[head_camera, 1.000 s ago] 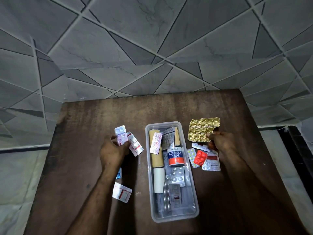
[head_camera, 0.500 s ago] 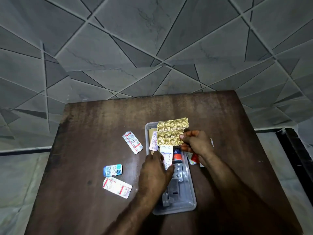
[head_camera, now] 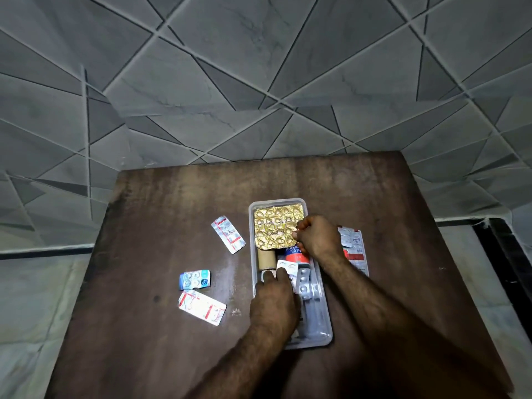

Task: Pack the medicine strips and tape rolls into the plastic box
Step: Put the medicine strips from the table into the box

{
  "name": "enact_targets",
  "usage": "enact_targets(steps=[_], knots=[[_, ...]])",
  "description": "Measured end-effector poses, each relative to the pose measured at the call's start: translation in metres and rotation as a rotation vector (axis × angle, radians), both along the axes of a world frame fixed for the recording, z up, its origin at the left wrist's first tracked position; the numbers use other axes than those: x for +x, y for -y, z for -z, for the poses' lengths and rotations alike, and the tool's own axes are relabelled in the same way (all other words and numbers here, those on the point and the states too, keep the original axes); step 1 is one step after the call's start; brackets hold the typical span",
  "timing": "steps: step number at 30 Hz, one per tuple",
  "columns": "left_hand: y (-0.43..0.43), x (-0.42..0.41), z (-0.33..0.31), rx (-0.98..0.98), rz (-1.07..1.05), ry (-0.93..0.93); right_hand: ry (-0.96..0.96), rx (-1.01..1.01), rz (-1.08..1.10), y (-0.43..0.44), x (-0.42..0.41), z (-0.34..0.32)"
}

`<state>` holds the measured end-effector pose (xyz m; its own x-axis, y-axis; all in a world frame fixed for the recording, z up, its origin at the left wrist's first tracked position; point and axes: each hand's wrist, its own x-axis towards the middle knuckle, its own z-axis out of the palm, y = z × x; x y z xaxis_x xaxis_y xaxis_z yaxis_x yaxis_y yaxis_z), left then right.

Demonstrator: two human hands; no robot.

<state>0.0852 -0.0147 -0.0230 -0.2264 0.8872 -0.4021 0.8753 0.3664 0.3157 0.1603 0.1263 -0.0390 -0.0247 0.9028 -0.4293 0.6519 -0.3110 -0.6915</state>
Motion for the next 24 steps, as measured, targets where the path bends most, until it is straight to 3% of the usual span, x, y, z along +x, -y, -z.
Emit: enact_targets(steps=[5,9,13,18,24], knots=[[-0.002,-0.007,0.002,0.051,-0.008,0.019,-0.060,0.062,-0.009,0.005,0.012,-0.006],[-0.006,-0.035,0.000,0.299,-0.176,0.171,-0.099,0.033,0.144,0.001,0.054,0.000],[-0.005,-0.083,0.009,0.421,-0.477,0.252,0.137,0.039,0.084,0.015,0.091,0.007],[0.009,-0.144,0.052,0.091,-0.514,0.001,0.297,0.029,-0.047,0.036,0.103,0.026],[0.009,-0.160,0.056,-0.062,-0.416,-0.045,0.523,0.103,-0.292,0.038,0.088,0.033]])
